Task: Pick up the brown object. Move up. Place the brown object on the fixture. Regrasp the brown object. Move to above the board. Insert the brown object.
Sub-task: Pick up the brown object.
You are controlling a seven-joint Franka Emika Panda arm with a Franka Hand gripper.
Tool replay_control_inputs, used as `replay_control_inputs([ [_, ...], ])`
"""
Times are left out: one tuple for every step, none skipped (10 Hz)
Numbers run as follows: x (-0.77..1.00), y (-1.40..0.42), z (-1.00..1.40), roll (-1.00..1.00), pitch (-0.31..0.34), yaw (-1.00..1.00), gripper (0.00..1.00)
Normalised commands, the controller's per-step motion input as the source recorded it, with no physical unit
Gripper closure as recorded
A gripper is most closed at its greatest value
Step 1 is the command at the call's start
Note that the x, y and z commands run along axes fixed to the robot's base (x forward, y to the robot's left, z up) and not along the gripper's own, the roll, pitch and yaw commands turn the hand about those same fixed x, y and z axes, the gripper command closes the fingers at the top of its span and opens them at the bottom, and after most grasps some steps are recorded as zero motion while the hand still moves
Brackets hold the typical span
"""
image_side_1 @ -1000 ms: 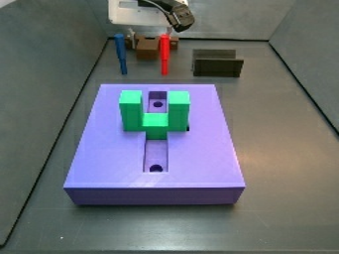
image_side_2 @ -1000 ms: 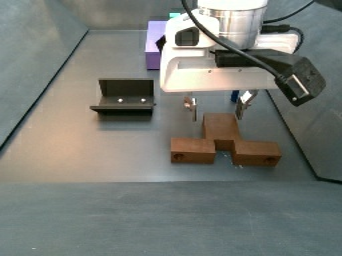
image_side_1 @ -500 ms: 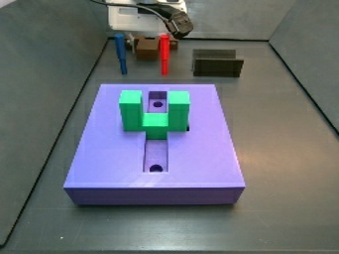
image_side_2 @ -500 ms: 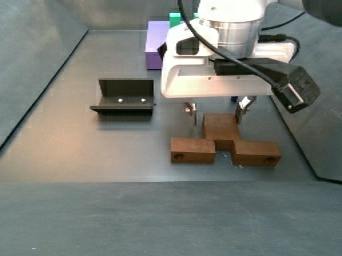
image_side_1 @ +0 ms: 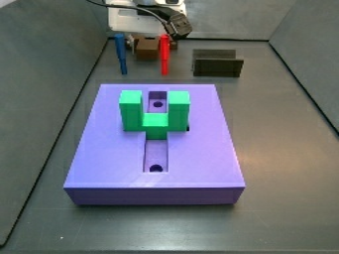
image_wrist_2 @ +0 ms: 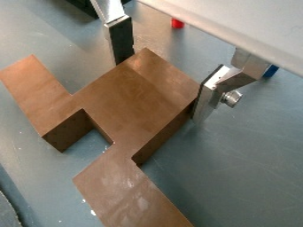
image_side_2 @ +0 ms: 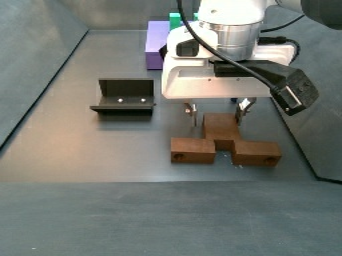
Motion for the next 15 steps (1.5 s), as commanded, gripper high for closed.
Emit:
replay_control_inputs([
  [0.0, 0.02, -0.09, 0.0, -0.009, 0.0, 0.0],
  [0.0, 0.01, -0.09, 0.0, -0.007, 0.0, 0.0],
  [0.0, 0.0, 0.0, 0.0, -0.007, 0.0, 0.0],
  [0.0, 0.03, -0.02, 0.0, 0.0, 0.0, 0.0],
  [0.0, 0.03, -0.03, 0.0, 0.0, 0.0, 0.0],
  [0.0, 0.02, 0.0, 0.0, 0.0, 0.0, 0.0],
  [0.0, 0.04, -0.01, 0.0, 0.0, 0.0, 0.0],
  [0.0, 0.09, -0.08, 0.0, 0.0, 0.0, 0.0],
  [0.0, 0.03, -0.08, 0.03, 0.0, 0.0, 0.0],
  [0.0, 0.03, -0.07, 0.03, 0.0, 0.0, 0.0],
  [0.0, 0.0, 0.0, 0.0, 0.0, 0.0, 0.0],
  [0.0, 0.0, 0.0, 0.0, 0.0, 0.0, 1.0],
  [0.0, 0.0, 0.0, 0.0, 0.0, 0.0, 1.0],
  [0.0, 0.0, 0.0, 0.0, 0.0, 0.0, 1.0],
  [0.0, 0.0, 0.0, 0.0, 0.0, 0.0, 1.0],
])
